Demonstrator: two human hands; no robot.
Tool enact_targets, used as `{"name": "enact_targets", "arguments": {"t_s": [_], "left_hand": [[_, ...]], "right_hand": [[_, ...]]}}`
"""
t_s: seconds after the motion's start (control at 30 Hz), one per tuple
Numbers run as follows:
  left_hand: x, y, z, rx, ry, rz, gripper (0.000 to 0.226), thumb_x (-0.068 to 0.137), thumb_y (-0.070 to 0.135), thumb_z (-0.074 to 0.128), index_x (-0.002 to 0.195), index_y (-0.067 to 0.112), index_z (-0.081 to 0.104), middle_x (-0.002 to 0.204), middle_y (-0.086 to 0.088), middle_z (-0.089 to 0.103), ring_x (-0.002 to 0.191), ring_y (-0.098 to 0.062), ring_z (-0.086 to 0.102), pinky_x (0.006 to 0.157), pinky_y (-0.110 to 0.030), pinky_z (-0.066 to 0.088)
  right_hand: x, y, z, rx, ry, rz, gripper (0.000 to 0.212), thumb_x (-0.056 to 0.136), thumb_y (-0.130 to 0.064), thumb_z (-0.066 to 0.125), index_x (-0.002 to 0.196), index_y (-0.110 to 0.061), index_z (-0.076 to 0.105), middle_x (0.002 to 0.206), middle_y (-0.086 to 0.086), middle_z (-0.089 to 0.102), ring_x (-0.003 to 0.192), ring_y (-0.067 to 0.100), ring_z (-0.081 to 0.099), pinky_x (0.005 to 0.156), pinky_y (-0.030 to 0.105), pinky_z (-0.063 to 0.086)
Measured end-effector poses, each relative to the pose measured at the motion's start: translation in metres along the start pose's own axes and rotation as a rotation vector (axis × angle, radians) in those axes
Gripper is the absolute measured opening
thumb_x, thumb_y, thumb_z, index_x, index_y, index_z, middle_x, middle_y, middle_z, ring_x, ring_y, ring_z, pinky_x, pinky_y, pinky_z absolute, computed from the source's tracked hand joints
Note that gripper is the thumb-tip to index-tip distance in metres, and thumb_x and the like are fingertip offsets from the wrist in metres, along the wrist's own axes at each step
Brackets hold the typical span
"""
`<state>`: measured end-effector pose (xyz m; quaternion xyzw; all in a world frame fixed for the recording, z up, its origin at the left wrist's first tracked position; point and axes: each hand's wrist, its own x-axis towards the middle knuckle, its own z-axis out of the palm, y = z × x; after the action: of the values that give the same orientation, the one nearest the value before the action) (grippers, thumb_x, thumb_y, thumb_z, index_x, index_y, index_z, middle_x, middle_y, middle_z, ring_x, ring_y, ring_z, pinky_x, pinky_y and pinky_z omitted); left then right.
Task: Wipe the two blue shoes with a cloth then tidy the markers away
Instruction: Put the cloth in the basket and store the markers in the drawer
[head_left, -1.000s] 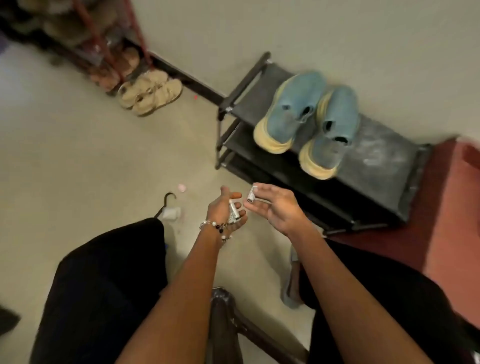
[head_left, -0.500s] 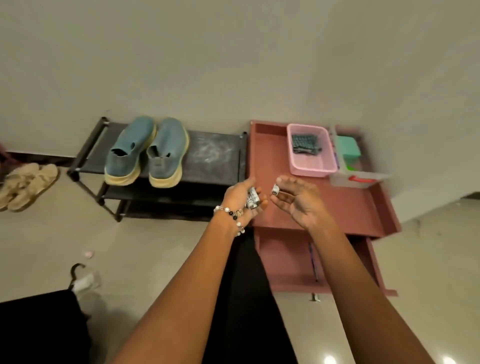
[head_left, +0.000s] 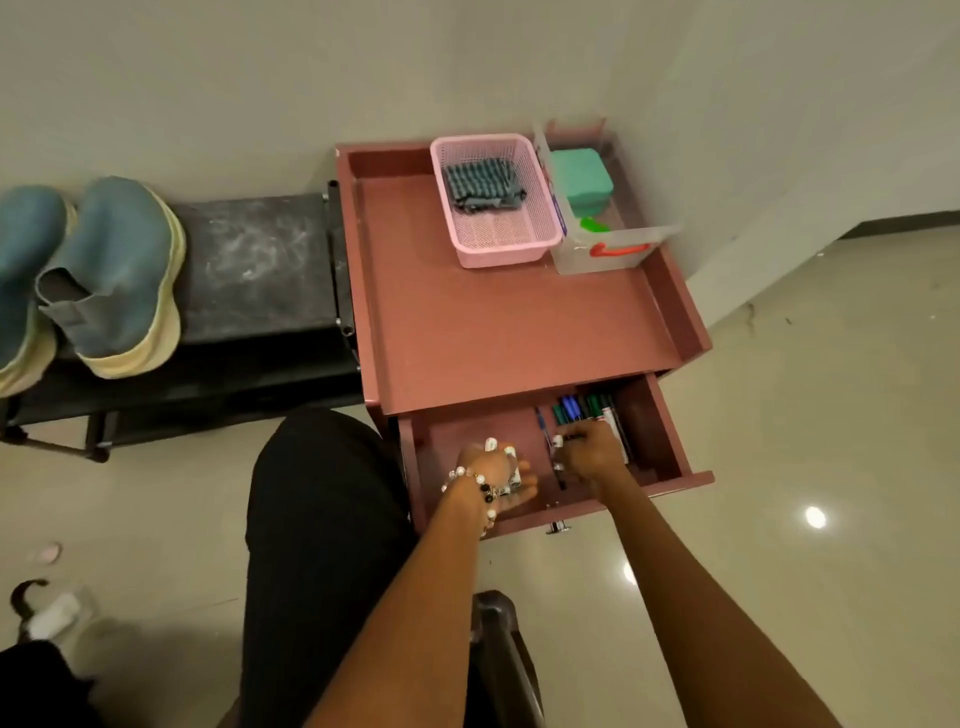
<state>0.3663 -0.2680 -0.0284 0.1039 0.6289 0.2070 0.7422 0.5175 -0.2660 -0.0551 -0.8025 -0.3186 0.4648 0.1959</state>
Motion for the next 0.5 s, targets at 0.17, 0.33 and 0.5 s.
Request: {"name": "enact_targets", "arguments": {"t_s": [0.17, 0.33, 0.5], "left_hand": [[0.025, 0.009, 0.006, 0.084, -0.015, 0.05, 0.016, 0.098, 0.011, 0.048, 0.111, 0.013, 0.059, 0.083, -0.004, 0.065, 0.067, -0.017, 0.064, 0.06, -0.028, 0.056], [0.046, 0.008, 0.004, 0.103, 0.002, 0.012, 0.02, 0.099, 0.009, 0.044, 0.112, 0.015, 0.059, 0.087, -0.002, 0.064, 0.072, -0.018, 0.063, 0.064, -0.029, 0.054], [0.053, 0.005, 0.005, 0.073, 0.018, -0.025, 0.022, 0.096, -0.001, 0.042, 0.105, 0.011, 0.057, 0.088, -0.008, 0.061, 0.068, -0.023, 0.064, 0.061, -0.032, 0.055]], "right_hand": [[0.055, 0.022, 0.044, -0.49, -0.045, -0.123, 0.02, 0.082, -0.007, 0.059, 0.099, -0.011, 0.069, 0.103, 0.016, 0.068, 0.096, 0.031, 0.063, 0.077, 0.028, 0.047], [0.073, 0.037, 0.061, -0.794, -0.022, -0.083, 0.027, 0.092, -0.006, 0.047, 0.118, -0.004, 0.058, 0.115, 0.02, 0.061, 0.106, 0.035, 0.059, 0.085, 0.037, 0.048], [0.072, 0.048, 0.042, -0.848, 0.105, -0.015, 0.03, 0.093, -0.005, 0.044, 0.122, 0.0, 0.053, 0.117, 0.023, 0.058, 0.108, 0.04, 0.057, 0.089, 0.042, 0.046]]}}
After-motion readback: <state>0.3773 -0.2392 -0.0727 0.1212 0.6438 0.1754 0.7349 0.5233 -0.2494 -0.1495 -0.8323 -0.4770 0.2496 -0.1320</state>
